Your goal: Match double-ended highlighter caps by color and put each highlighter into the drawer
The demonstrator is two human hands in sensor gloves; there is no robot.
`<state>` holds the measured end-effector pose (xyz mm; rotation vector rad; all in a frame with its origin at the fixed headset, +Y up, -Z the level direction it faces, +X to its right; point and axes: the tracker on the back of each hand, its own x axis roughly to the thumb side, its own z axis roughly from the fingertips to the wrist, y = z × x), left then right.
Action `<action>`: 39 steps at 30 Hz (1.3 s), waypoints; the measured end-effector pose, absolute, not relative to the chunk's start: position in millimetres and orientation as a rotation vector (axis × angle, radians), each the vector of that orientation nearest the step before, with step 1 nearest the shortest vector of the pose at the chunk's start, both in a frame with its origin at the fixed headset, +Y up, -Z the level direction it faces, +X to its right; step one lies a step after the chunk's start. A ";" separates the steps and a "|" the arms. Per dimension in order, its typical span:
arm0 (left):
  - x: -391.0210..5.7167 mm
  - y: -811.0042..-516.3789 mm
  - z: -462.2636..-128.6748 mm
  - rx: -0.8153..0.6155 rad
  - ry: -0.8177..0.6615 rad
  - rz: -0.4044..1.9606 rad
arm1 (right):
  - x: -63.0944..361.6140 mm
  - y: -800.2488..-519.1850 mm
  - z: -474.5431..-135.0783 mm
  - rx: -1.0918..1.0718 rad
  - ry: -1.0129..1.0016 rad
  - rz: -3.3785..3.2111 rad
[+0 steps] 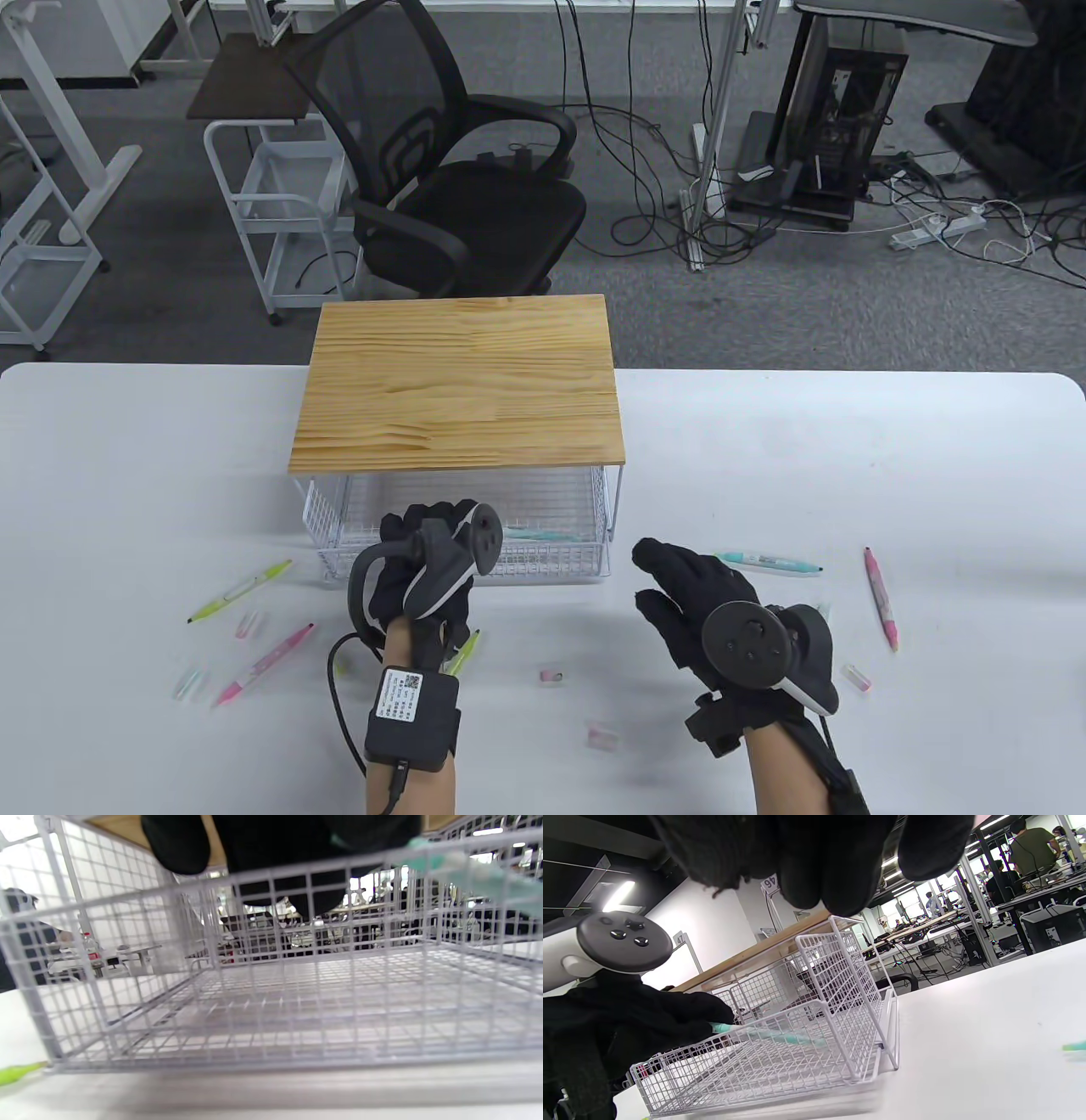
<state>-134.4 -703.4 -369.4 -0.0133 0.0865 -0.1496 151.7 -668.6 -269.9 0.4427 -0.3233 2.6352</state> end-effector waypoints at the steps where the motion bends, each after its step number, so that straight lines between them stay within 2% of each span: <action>1: -133.8 -702.9 -369.6 -0.017 0.090 -0.156 | 151.4 -668.7 -269.8 0.445 -0.324 2.638; 7: -131.7 -701.0 -369.9 -0.038 0.101 -0.174 | 150.1 -668.4 -269.2 0.453 -0.322 2.636; 12: -131.4 -695.3 -360.5 0.011 0.066 -0.163 | 149.3 -668.1 -268.5 0.459 -0.325 2.642; 18: -136.7 -684.0 -326.7 0.119 -0.066 -0.082 | 148.7 -667.8 -268.5 0.458 -0.332 2.648; 21: -142.9 -686.6 -308.2 0.158 -0.079 -0.028 | 148.4 -667.8 -268.3 0.456 -0.336 2.658; 23: -148.5 -692.1 -303.1 0.111 -0.057 -0.035 | 148.6 -667.6 -268.1 0.455 -0.340 2.665; 26: -157.4 -704.1 -307.0 -0.057 0.006 -0.090 | 149.4 -667.4 -267.8 0.450 -0.347 2.675; 28: -161.8 -711.9 -311.3 -0.116 0.027 -0.107 | 150.2 -667.3 -267.7 0.444 -0.348 2.683; 32: -163.2 -729.1 -318.9 -0.181 0.031 -0.123 | 152.7 -667.9 -268.5 0.427 -0.347 2.693; 39: -149.4 -753.8 -326.4 -0.325 0.034 -0.318 | 156.9 -673.5 -272.7 0.395 -0.318 2.727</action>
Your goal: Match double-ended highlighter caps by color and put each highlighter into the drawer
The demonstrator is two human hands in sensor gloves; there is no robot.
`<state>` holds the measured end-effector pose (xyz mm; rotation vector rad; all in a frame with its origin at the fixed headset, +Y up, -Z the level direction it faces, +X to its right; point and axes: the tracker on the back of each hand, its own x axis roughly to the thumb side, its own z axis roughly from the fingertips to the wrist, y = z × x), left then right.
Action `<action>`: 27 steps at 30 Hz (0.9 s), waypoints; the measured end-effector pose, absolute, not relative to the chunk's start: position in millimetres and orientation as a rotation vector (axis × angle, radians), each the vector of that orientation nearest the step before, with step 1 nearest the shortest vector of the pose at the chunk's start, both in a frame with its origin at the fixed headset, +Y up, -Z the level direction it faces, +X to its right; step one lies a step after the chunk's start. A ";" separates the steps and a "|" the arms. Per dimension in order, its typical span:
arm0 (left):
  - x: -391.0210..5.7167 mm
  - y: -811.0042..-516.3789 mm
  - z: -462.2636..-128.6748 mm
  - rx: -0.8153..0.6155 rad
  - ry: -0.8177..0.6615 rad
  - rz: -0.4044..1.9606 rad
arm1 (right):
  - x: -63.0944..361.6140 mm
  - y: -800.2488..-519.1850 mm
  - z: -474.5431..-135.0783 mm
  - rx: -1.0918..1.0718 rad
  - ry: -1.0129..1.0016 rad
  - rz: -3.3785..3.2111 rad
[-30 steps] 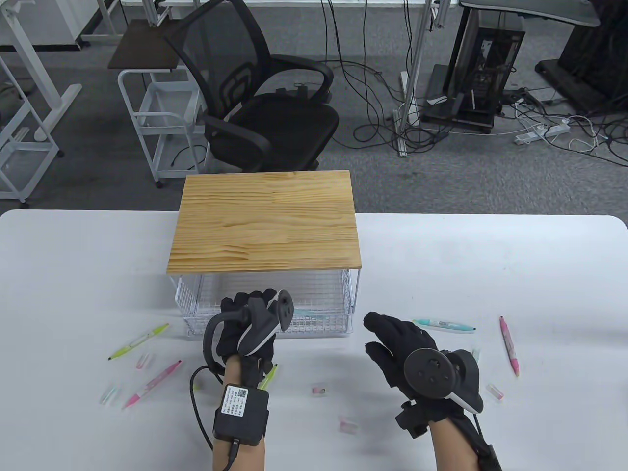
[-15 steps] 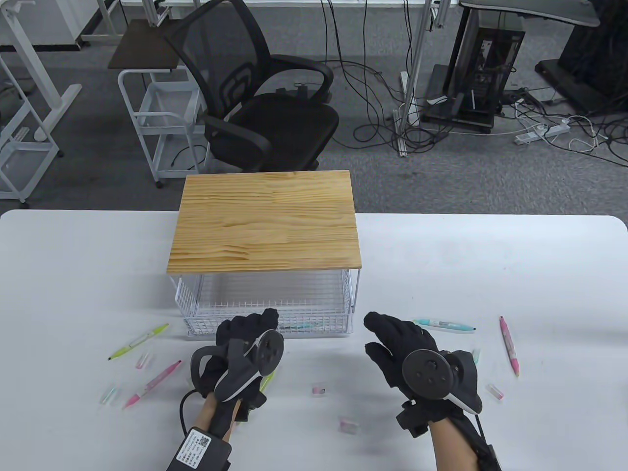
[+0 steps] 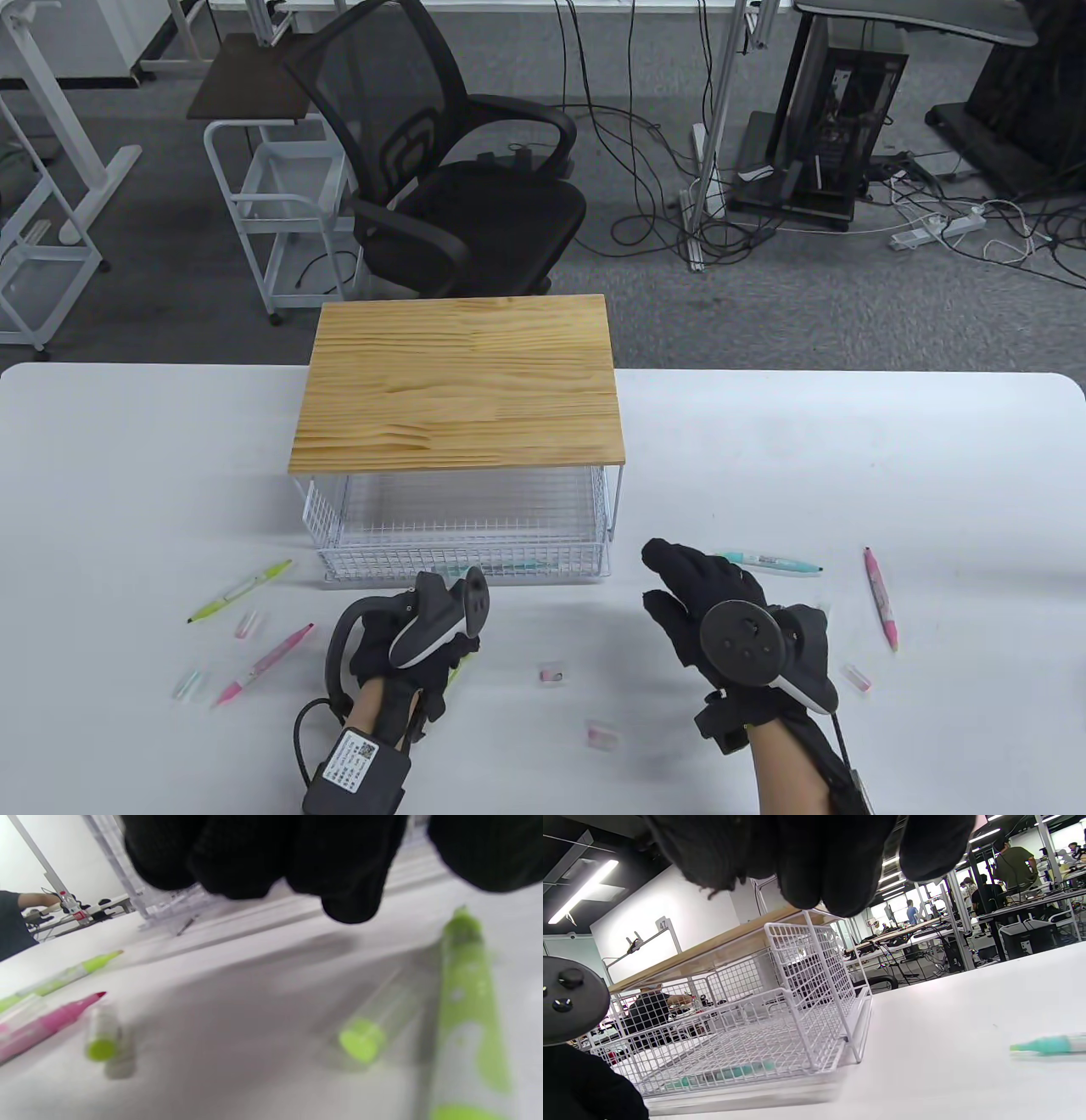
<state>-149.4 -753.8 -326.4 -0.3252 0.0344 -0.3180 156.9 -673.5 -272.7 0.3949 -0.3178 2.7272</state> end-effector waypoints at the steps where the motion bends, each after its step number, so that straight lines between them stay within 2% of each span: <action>1: -148.3 -755.4 -326.8 -0.334 0.033 -0.331 | 157.1 -674.0 -273.0 0.393 -0.315 2.730; 14: -130.6 -762.5 -324.8 -0.363 0.021 -0.463 | 159.8 -675.1 -273.8 0.371 -0.295 2.754; 27: -124.3 -764.9 -323.5 -0.379 0.026 -0.462 | 161.5 -676.2 -275.0 0.355 -0.282 2.766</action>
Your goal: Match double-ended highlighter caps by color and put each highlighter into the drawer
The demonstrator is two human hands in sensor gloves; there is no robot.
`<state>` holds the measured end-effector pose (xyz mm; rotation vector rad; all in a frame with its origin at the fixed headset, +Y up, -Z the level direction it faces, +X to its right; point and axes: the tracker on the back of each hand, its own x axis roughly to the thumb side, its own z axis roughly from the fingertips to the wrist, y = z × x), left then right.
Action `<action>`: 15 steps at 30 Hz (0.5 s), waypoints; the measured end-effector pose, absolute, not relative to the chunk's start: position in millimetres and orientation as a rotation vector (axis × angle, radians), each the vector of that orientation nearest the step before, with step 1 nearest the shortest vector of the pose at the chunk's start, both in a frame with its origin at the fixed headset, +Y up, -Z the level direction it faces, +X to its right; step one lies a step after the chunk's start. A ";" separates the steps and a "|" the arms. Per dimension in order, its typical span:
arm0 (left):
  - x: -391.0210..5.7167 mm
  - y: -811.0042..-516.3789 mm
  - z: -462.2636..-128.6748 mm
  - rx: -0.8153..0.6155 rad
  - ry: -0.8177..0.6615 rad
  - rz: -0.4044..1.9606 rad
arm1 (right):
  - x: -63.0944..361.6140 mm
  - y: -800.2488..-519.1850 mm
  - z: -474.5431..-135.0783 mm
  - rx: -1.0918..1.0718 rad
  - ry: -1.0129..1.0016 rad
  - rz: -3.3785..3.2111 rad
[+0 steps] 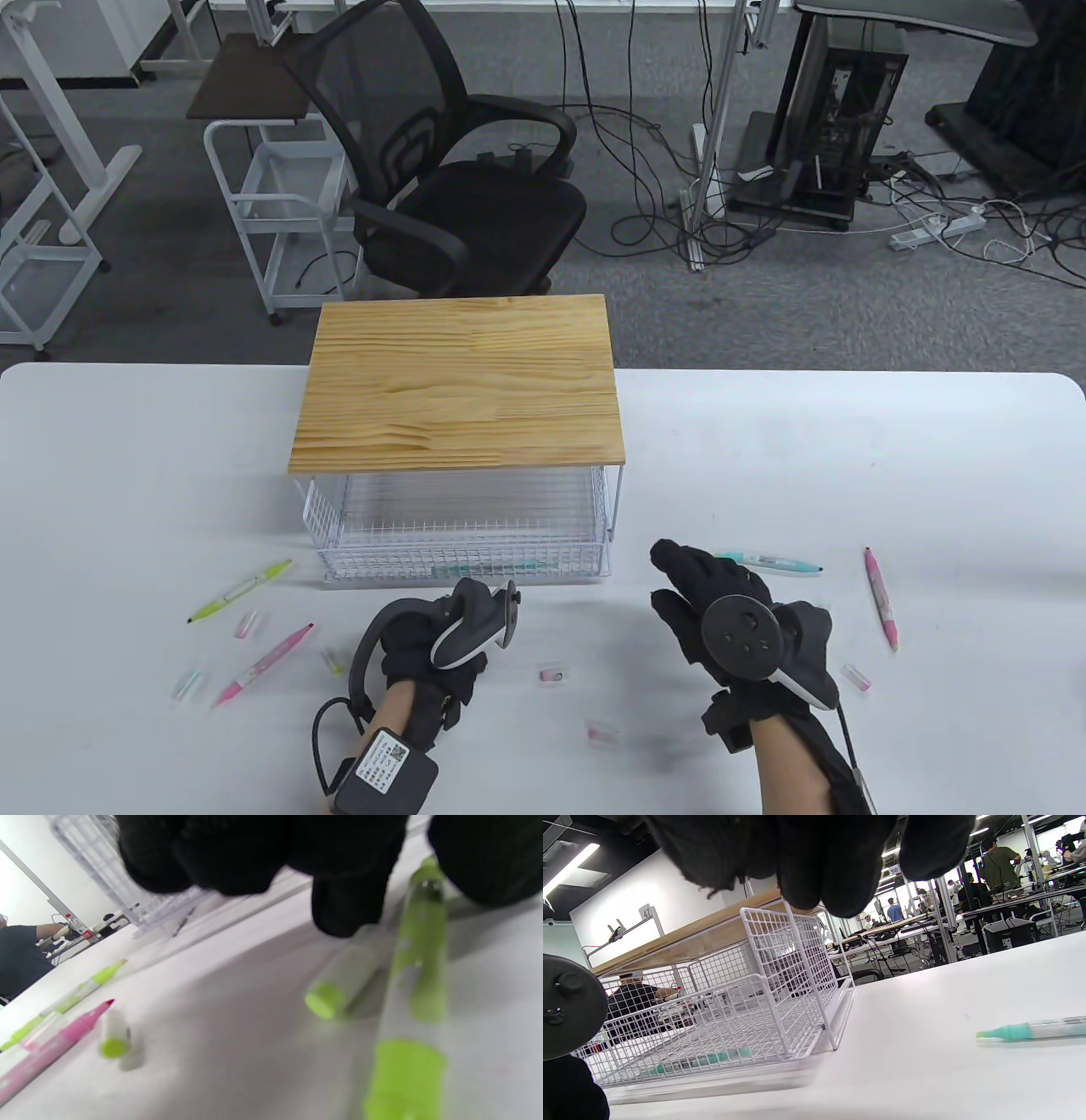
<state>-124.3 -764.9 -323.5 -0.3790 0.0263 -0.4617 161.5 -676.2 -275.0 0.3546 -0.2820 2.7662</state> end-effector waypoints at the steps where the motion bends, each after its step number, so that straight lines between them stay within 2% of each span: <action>1: -123.9 -765.1 -323.3 -0.380 0.023 -0.458 | 161.6 -676.2 -274.9 0.354 -0.282 2.767; 15: -120.3 -766.7 -321.3 -0.393 0.048 -0.451 | 162.1 -678.1 -275.3 0.353 -0.275 2.774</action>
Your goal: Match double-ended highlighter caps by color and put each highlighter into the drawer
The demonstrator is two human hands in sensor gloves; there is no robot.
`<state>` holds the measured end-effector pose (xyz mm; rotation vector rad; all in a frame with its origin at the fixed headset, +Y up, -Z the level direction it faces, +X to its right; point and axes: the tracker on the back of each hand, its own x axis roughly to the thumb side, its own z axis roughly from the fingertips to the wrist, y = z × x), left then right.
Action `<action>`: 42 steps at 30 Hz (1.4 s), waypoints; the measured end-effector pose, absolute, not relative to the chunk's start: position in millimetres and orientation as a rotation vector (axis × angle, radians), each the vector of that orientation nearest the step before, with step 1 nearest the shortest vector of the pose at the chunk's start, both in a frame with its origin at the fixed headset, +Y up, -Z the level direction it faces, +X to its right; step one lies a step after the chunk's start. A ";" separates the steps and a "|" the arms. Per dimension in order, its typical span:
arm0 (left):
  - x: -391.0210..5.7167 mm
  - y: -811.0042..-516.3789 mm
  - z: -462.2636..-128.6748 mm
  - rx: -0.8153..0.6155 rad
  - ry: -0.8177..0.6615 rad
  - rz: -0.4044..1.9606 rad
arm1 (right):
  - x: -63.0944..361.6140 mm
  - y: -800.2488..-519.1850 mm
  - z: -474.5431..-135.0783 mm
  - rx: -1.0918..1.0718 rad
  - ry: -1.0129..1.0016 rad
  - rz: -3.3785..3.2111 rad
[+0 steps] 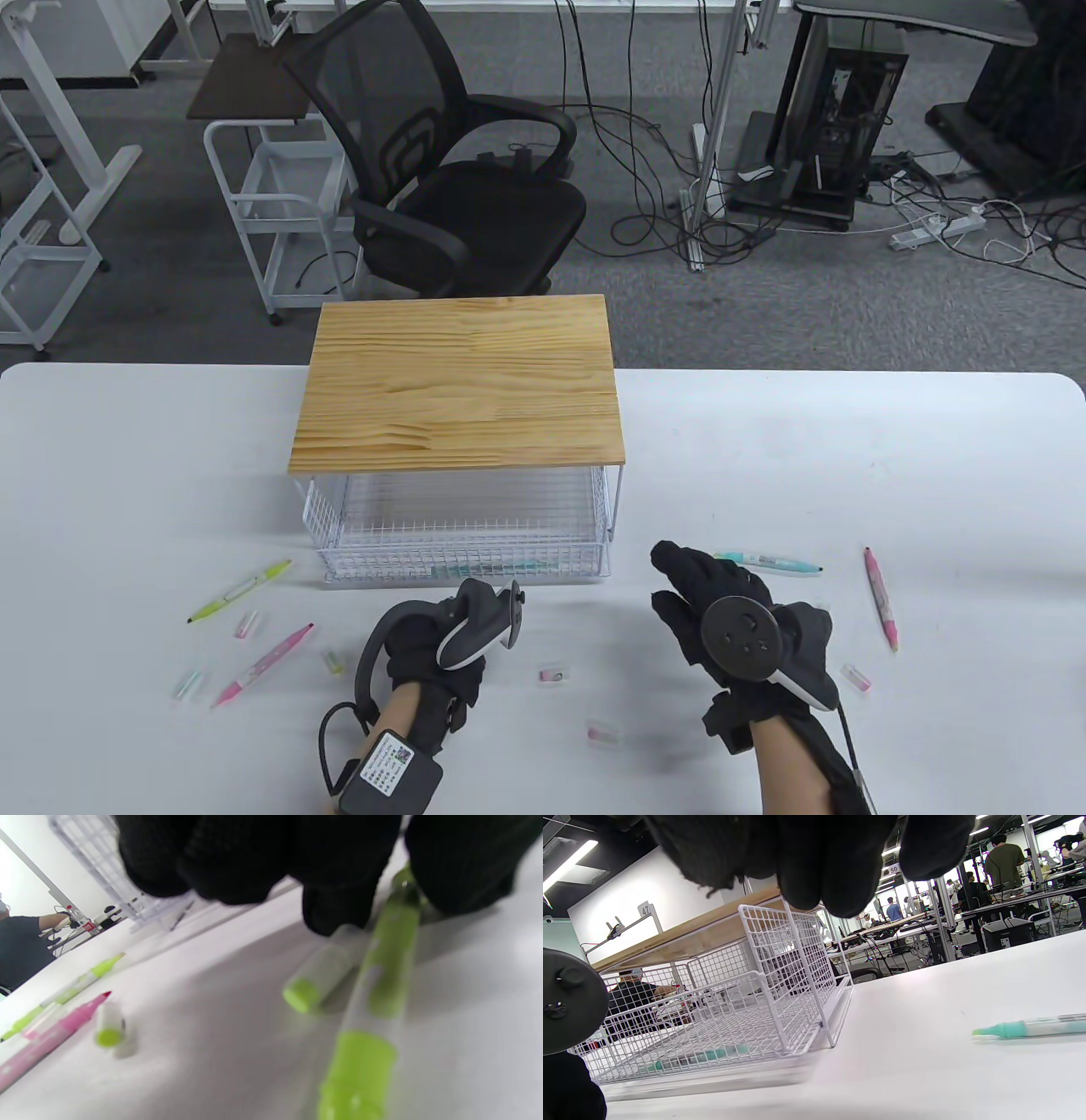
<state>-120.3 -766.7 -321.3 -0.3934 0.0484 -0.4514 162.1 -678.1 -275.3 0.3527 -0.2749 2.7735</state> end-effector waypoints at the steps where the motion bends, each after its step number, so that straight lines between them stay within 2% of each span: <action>1: -120.1 -766.8 -321.0 -0.392 0.050 -0.454 | 162.1 -678.3 -275.3 0.352 -0.275 2.774; 13: -118.2 -767.0 -321.1 -0.421 0.054 -0.437 | 163.7 -680.3 -275.8 0.339 -0.256 2.788; 17: -117.8 -753.9 -319.4 -0.430 0.028 -0.353 | 166.4 -683.0 -277.2 0.322 -0.229 2.798; 23: -118.7 -700.1 -308.6 -0.267 -0.031 -0.144 | 169.0 -694.8 -282.0 0.283 -0.098 2.953; 29: -123.9 -662.1 -291.7 -0.085 -0.094 -0.023 | 168.7 -722.3 -289.5 0.250 0.233 3.214; 37: -121.7 -660.6 -285.3 0.017 -0.143 -0.010 | 163.6 -751.3 -293.5 0.230 0.410 3.389; 42: -122.6 -668.2 -288.3 0.052 -0.175 -0.002 | 156.6 -761.9 -294.5 0.241 0.397 3.447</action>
